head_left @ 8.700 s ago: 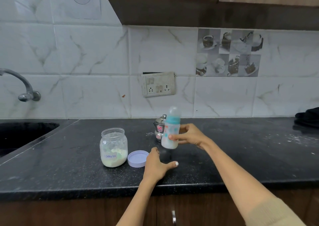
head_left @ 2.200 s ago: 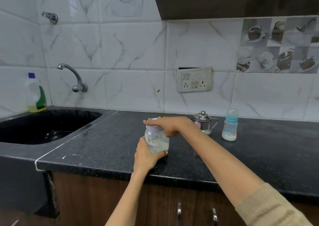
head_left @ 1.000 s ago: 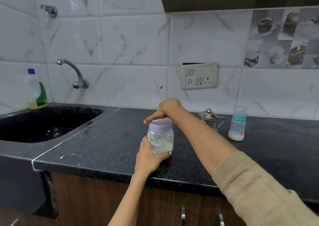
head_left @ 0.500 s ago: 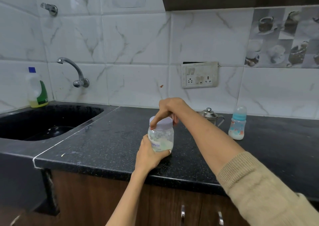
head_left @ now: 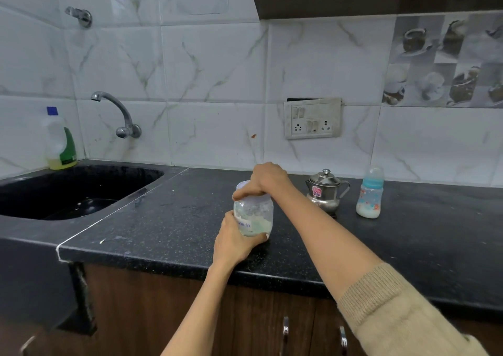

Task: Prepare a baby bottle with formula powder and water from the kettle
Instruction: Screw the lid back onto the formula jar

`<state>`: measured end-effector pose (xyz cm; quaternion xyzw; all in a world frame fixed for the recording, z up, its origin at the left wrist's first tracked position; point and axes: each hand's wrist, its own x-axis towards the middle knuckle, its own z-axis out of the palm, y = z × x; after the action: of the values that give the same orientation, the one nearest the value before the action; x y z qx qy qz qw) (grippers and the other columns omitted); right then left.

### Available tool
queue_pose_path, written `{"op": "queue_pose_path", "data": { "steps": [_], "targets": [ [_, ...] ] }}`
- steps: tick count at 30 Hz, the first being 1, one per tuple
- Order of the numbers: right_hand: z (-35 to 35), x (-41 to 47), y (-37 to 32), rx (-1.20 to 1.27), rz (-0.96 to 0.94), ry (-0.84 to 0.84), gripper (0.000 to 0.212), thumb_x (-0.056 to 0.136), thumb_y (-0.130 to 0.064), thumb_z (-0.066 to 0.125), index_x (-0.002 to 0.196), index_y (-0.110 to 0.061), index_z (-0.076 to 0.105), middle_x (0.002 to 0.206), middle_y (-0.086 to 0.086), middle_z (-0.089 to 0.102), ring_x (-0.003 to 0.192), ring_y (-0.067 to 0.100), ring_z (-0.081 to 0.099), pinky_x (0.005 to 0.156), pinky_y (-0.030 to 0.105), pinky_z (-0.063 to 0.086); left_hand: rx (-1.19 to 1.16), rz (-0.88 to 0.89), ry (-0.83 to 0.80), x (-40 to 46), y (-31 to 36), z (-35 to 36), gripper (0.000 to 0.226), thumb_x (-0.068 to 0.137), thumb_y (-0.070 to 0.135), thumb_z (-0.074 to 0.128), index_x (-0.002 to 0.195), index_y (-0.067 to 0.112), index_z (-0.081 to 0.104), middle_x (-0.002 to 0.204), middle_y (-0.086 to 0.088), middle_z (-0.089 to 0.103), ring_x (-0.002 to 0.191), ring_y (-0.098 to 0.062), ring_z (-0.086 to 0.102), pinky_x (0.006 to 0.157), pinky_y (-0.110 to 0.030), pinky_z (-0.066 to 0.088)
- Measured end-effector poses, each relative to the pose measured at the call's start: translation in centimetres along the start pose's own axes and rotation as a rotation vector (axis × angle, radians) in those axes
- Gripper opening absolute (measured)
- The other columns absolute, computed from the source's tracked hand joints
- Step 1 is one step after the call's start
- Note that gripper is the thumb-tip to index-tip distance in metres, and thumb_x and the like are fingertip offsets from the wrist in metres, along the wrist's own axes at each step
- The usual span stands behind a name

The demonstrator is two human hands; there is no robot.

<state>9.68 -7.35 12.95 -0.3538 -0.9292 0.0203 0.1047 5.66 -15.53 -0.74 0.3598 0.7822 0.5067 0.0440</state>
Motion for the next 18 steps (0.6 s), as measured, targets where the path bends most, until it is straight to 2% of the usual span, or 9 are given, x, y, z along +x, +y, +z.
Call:
{"op": "queue_pose_path", "data": {
  "steps": [3, 6, 8, 10, 14, 16, 18],
  "targets": [
    [1.9, -1.6, 1.8, 0.195, -0.007, 0.120, 0.059, 0.061, -0.069, 0.068, 0.066, -0.015, 0.044, 0.076, 0.000, 0.052, 0.081, 0.023, 0.053, 0.053, 0.026, 0.036, -0.013, 0.015, -0.001, -0.5, 0.2, -0.3, 0.087, 0.051, 0.045, 0.084, 0.121, 0.019, 0.040, 0.117, 0.003, 0.053, 0.102, -0.017, 0.057, 0.080, -0.031, 0.047],
    [4.2, -3.1, 4.2, 0.521, -0.030, 0.230, 0.064, 0.060, -0.065, 0.074, 0.098, -0.016, 0.058, 0.098, -0.001, 0.059, 0.093, 0.020, 0.054, 0.067, 0.027, 0.043, 0.001, 0.027, -0.014, -0.8, 0.0, -0.3, 0.082, 0.051, 0.042, 0.086, 0.117, 0.020, 0.041, 0.117, 0.001, 0.051, 0.101, -0.017, 0.057, 0.085, -0.038, 0.051],
    [5.8, -4.1, 5.7, 0.782, -0.065, 0.224, 0.067, 0.062, -0.050, 0.082, 0.115, -0.017, 0.058, 0.110, -0.006, 0.061, 0.098, 0.013, 0.057, 0.076, 0.022, 0.045, 0.010, 0.040, -0.012, -0.9, 0.0, -0.3, 0.078, 0.056, 0.038, 0.085, 0.119, 0.019, 0.042, 0.119, -0.001, 0.049, 0.102, -0.019, 0.057, 0.088, -0.039, 0.050],
    [7.8, -4.8, 7.1, 0.962, -0.064, 0.170, 0.077, 0.062, -0.036, 0.086, 0.128, -0.013, 0.053, 0.126, 0.001, 0.062, 0.109, 0.014, 0.060, 0.087, 0.023, 0.048, 0.011, 0.058, -0.024, -0.7, -0.1, -0.3, 0.078, 0.060, 0.033, 0.084, 0.124, 0.018, 0.043, 0.122, -0.003, 0.048, 0.105, -0.020, 0.057, 0.089, -0.037, 0.048],
    [11.2, -5.0, 8.4, 1.080, -0.047, 0.075, 0.076, 0.067, -0.011, 0.084, 0.133, -0.007, 0.049, 0.132, 0.010, 0.058, 0.118, 0.021, 0.059, 0.098, 0.029, 0.049, -0.063, 0.065, -0.115, -0.2, -0.6, -0.6, 0.081, 0.065, 0.028, 0.083, 0.133, 0.016, 0.040, 0.130, -0.002, 0.049, 0.118, -0.020, 0.052, 0.098, -0.035, 0.044],
    [11.7, -4.8, 8.6, 1.094, -0.052, 0.082, 0.070, 0.070, -0.008, 0.081, 0.132, -0.005, 0.050, 0.130, 0.011, 0.059, 0.120, 0.024, 0.058, 0.099, 0.029, 0.048, -0.163, 0.055, -0.148, 0.2, -0.9, -0.9, 0.067, 0.079, 0.025, 0.073, 0.136, 0.013, 0.040, 0.134, 0.002, 0.049, 0.126, -0.019, 0.047, 0.103, -0.034, 0.039],
    [11.8, -4.5, 8.8, 1.112, -0.042, 0.072, 0.067, 0.072, -0.007, 0.079, 0.132, -0.005, 0.051, 0.131, 0.010, 0.058, 0.119, 0.023, 0.059, 0.099, 0.031, 0.048, -0.224, 0.027, -0.138, 0.4, -0.9, -1.1, 0.049, 0.094, 0.022, 0.052, 0.139, 0.007, 0.038, 0.140, -0.003, 0.047, 0.130, -0.021, 0.045, 0.108, -0.035, 0.037]
  ]
}}
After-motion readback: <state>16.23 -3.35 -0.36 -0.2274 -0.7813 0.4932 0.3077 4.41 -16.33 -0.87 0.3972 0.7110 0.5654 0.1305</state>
